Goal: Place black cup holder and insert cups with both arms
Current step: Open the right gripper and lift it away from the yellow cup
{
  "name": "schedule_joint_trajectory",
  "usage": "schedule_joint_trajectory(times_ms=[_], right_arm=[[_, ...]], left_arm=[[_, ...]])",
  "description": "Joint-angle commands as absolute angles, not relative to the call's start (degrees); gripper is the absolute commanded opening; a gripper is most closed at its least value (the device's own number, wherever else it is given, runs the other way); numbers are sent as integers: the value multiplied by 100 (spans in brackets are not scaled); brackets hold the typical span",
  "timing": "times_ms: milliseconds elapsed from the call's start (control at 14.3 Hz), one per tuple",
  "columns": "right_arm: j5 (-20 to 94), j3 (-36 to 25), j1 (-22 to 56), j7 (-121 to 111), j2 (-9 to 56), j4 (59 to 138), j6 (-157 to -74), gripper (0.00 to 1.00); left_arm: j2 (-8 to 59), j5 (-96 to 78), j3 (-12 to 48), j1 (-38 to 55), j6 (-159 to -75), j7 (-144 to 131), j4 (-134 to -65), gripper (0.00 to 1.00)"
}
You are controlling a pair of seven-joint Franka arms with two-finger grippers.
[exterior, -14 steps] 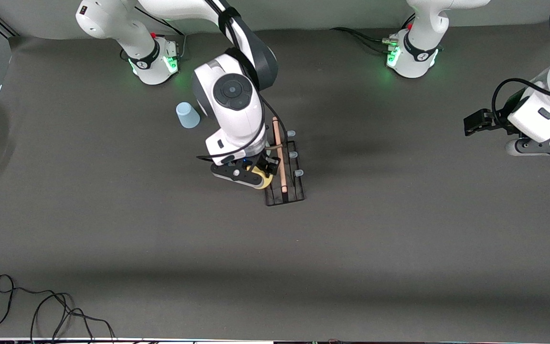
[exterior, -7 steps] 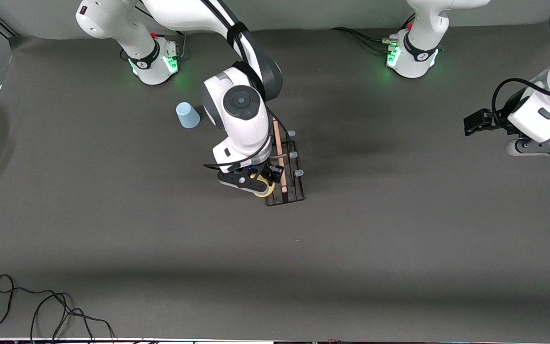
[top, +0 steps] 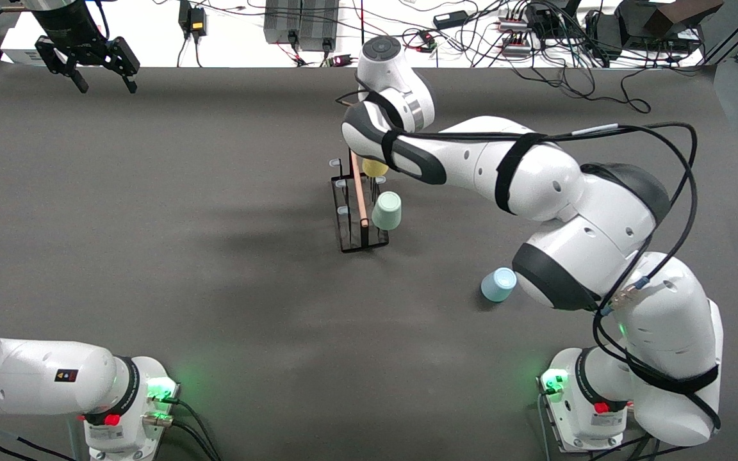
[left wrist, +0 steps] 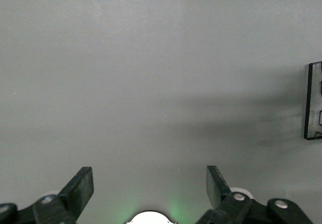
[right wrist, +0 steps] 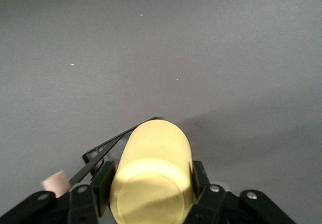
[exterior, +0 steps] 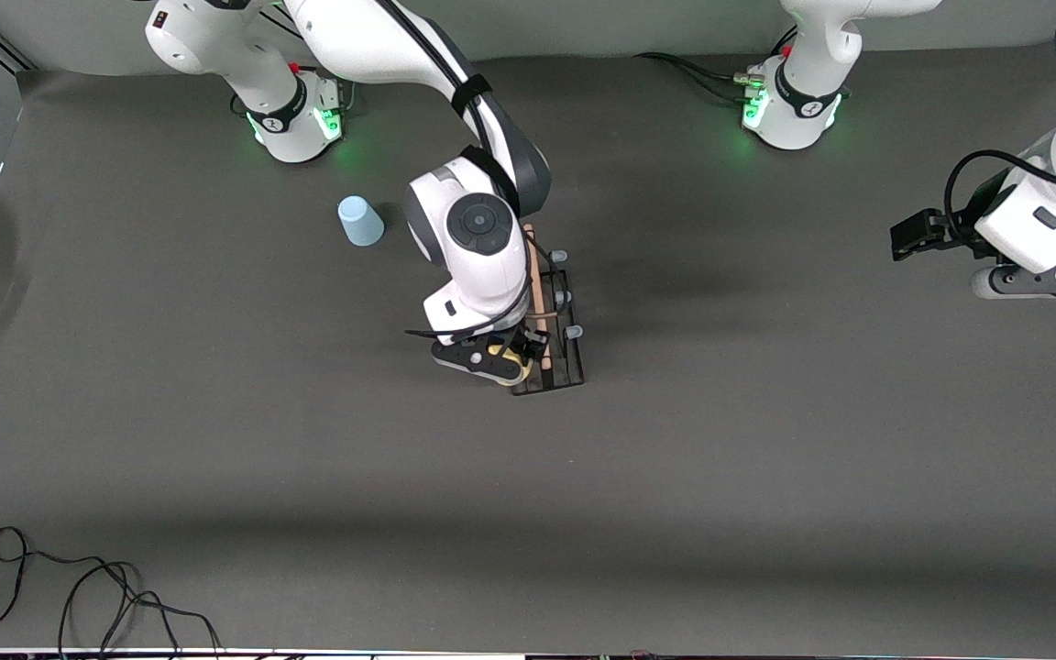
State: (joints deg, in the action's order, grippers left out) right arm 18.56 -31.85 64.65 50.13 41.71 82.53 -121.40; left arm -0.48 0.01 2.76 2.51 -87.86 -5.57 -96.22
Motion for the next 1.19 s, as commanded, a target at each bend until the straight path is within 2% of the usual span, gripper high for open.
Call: schedule_joint_trajectory(times_ms=[0, 140, 489, 839, 979, 1119], right_arm=[[2013, -3182, 6407, 4878, 4114, 8236, -12173, 100], [2013, -3190, 6390, 4878, 3843, 8209, -11946, 100], [1916, -3331, 6355, 4852, 3008, 7893, -10698, 100], [1636, -3805, 6311, 3826, 1892, 7962, -9380, 100], [1066, -3701, 5969, 3369, 1321, 8164, -8993, 100], [696, -3246, 5304, 2710, 741, 8532, -8825, 100]], left_arm=[[-79, 9, 255, 264, -8780, -483, -9598, 100], [-79, 9, 255, 255, -8780, -483, -9598, 100], [-79, 9, 255, 264, -8780, -483, -9598, 100], [-79, 9, 255, 264, -8780, -475, -9598, 100], [-79, 9, 255, 264, -8780, -475, -9598, 100], [-79, 9, 255, 264, -8780, -483, -9598, 100]])
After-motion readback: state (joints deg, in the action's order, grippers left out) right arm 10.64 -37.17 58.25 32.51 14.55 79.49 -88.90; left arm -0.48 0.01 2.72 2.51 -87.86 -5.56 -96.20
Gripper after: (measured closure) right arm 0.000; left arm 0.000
